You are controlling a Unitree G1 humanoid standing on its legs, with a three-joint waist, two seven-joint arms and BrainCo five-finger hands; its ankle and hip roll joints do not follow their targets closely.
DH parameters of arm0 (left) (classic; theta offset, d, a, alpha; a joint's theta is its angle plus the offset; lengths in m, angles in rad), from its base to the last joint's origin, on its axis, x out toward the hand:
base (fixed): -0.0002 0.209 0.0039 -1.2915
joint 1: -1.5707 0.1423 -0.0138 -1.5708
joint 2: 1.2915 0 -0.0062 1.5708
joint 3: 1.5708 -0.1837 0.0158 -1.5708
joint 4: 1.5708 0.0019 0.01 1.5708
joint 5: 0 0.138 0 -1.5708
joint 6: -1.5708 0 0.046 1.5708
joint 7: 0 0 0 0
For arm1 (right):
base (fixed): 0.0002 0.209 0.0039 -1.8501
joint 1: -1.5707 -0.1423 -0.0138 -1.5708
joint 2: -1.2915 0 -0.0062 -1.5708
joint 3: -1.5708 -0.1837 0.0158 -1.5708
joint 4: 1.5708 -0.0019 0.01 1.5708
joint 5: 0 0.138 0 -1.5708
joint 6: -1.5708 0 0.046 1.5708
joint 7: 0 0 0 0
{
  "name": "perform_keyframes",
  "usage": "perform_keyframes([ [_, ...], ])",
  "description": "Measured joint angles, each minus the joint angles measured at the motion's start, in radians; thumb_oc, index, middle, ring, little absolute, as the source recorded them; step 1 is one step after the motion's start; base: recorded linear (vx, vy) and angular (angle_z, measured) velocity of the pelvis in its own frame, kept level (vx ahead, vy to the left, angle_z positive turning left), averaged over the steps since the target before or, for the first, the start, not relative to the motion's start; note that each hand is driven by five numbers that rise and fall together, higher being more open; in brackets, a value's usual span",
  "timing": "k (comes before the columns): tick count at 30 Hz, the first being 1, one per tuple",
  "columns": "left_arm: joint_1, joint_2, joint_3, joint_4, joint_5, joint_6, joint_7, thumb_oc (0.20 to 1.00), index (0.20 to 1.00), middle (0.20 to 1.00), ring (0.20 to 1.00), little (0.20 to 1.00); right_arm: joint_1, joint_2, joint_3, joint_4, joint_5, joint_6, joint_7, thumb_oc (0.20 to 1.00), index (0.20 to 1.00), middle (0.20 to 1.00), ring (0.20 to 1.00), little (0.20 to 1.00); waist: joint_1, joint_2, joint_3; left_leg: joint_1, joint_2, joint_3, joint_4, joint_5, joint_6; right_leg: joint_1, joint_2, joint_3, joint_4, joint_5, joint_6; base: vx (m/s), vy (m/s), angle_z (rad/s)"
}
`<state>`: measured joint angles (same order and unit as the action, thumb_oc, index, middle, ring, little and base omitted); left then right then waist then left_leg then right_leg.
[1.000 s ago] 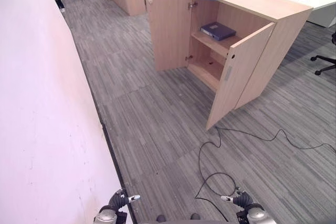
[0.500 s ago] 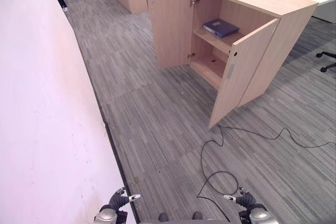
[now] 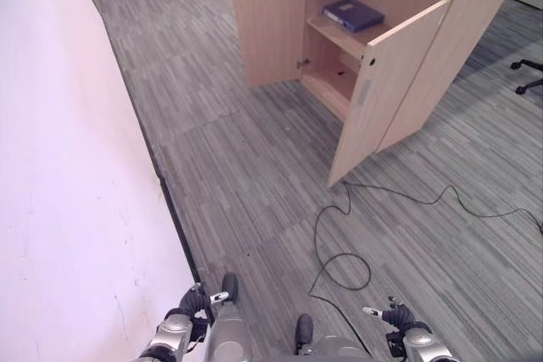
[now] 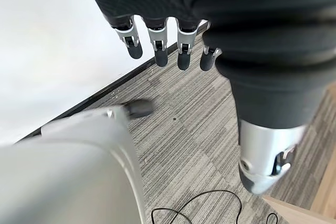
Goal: Put the empty folder in the office cabinet
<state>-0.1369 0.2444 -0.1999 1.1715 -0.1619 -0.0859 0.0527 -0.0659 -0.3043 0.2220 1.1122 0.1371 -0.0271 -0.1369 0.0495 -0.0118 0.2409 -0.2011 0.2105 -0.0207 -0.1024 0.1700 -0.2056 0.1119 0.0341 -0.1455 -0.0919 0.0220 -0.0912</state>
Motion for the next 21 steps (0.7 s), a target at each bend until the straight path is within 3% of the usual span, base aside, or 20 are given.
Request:
perform_keyframes([
  [3, 0.025, 0.001, 0.001, 0.003, -0.025, 0.000, 0.001, 1.000, 1.000, 1.000, 1.000, 1.000, -0.014, -0.002, -0.005, 0.016, 0.000, -0.001, -0.001, 1.000, 1.000, 1.000, 1.000, 1.000, 0.033, 0.008, -0.008, 0.005, 0.004, -0.037, 0.000, 0.002, -0.009, 0.018, -0.002, 0.078, 0.015, -0.019, -0.005, 0.36, 0.183, -0.71],
  [5, 0.026, 0.001, 0.004, 0.012, -0.026, 0.002, 0.001, 1.000, 1.000, 1.000, 1.000, 1.000, -0.023, -0.003, -0.006, 0.035, 0.000, -0.001, -0.005, 1.000, 1.000, 1.000, 1.000, 1.000, 0.045, 0.027, -0.018, 0.005, 0.005, -0.070, 0.000, 0.006, -0.008, 0.048, -0.011, 0.130, 0.015, -0.049, 0.019, 0.30, 0.223, -0.65],
  [7, 0.028, 0.001, 0.003, 0.015, -0.026, 0.002, 0.001, 1.000, 1.000, 1.000, 1.000, 1.000, -0.019, -0.002, -0.007, 0.037, 0.000, 0.003, -0.005, 1.000, 1.000, 1.000, 1.000, 1.000, 0.047, 0.031, -0.025, 0.012, 0.005, -0.059, 0.010, 0.007, -0.008, 0.071, -0.033, 0.146, 0.013, -0.065, 0.041, 0.22, 0.242, -0.45],
  [9, 0.028, 0.001, 0.002, 0.015, -0.026, 0.001, 0.001, 1.000, 1.000, 1.000, 1.000, 1.000, -0.006, -0.004, -0.005, 0.036, 0.000, 0.006, -0.005, 1.000, 1.000, 1.000, 1.000, 1.000, 0.044, 0.042, -0.046, 0.008, 0.004, -0.022, 0.082, 0.002, -0.003, 0.104, -0.073, 0.153, 0.005, -0.095, 0.089, 0.14, 0.177, -0.43],
  [10, 0.031, -0.001, 0.002, 0.015, -0.026, 0.001, 0.001, 1.000, 1.000, 1.000, 1.000, 1.000, 0.010, -0.008, 0.001, 0.035, 0.000, 0.006, -0.004, 1.000, 1.000, 1.000, 1.000, 1.000, 0.042, 0.040, -0.067, 0.001, 0.004, -0.012, 0.116, -0.013, 0.013, 0.105, -0.090, 0.160, 0.003, -0.114, 0.118, 0.21, 0.273, -0.33],
  [11, 0.038, -0.005, 0.001, 0.006, -0.025, -0.001, 0.003, 1.000, 1.000, 1.000, 1.000, 1.000, 0.028, -0.017, 0.009, 0.037, 0.000, 0.006, -0.001, 1.000, 1.000, 1.000, 1.000, 1.000, 0.039, 0.066, -0.100, 0.018, 0.001, -0.007, 0.115, 0.003, 0.040, 0.122, -0.101, 0.173, 0.003, -0.133, 0.170, 0.22, 0.275, -0.10],
  [12, 0.023, 0.016, 0.000, 0.002, -0.025, -0.003, 0.005, 1.000, 1.000, 1.000, 1.000, 1.000, 0.033, 0.013, 0.012, 0.042, 0.001, 0.010, 0.002, 1.000, 1.000, 1.000, 1.000, 1.000, 0.036, 0.005, -0.099, 0.034, -0.065, 0.024, 0.115, -0.006, 0.072, 0.135, -0.164, 0.187, 0.008, -0.141, 0.201, 0.28, 0.355, -0.09],
  [13, 0.018, 0.043, 0.001, -0.015, -0.025, -0.006, 0.006, 1.000, 1.000, 1.000, 1.000, 1.000, 0.040, 0.048, 0.010, 0.042, 0.001, 0.010, 0.007, 1.000, 1.000, 1.000, 1.000, 1.000, 0.039, -0.040, -0.117, 0.033, -0.120, 0.062, 0.119, -0.007, 0.120, 0.099, -0.228, 0.186, 0.067, -0.144, 0.210, 0.19, 0.256, 0.02],
  [15, 0.008, 0.065, 0.001, -0.025, -0.025, -0.007, 0.008, 1.000, 1.000, 1.000, 1.000, 1.000, 0.035, 0.066, 0.003, 0.036, 0.001, 0.007, 0.009, 1.000, 1.000, 1.000, 1.000, 1.000, 0.038, -0.061, -0.126, 0.035, -0.157, 0.077, 0.127, -0.033, 0.155, 0.078, -0.269, 0.190, 0.120, -0.128, 0.225, 0.18, 0.305, -0.02],
  [16, -0.010, 0.076, -0.004, -0.046, -0.025, -0.010, 0.010, 1.000, 1.000, 1.000, 1.000, 1.000, 0.019, 0.079, 0.004, 0.039, 0.001, 0.006, 0.012, 1.000, 1.000, 1.000, 1.000, 1.000, 0.044, -0.072, -0.133, 0.035, -0.187, 0.090, 0.129, -0.065, 0.179, 0.043, -0.286, 0.200, 0.167, -0.106, 0.252, 0.14, 0.307, -0.21],
  [17, -0.007, 0.087, -0.008, -0.055, -0.025, -0.007, 0.010, 1.000, 1.000, 1.000, 1.000, 1.000, -0.016, 0.080, 0.002, 0.034, 0.001, 0.005, 0.018, 1.000, 1.000, 1.000, 1.000, 1.000, 0.050, -0.058, -0.132, 0.034, -0.191, 0.110, 0.122, -0.072, 0.195, -0.012, -0.297, 0.219, 0.236, -0.085, 0.289, 0.10, 0.296, -0.24],
  [21, -0.011, 0.113, -0.011, -0.072, -0.026, -0.006, 0.015, 1.000, 1.000, 1.000, 1.000, 1.000, -0.064, 0.078, -0.019, 0.026, 0.003, 0.000, 0.017, 1.000, 1.000, 1.000, 1.000, 1.000, 0.042, -0.045, -0.124, 0.042, -0.201, 0.140, 0.123, -0.095, 0.222, -0.123, -0.306, 0.211, 0.401, -0.031, 0.359, 0.07, 0.237, -0.29],
])
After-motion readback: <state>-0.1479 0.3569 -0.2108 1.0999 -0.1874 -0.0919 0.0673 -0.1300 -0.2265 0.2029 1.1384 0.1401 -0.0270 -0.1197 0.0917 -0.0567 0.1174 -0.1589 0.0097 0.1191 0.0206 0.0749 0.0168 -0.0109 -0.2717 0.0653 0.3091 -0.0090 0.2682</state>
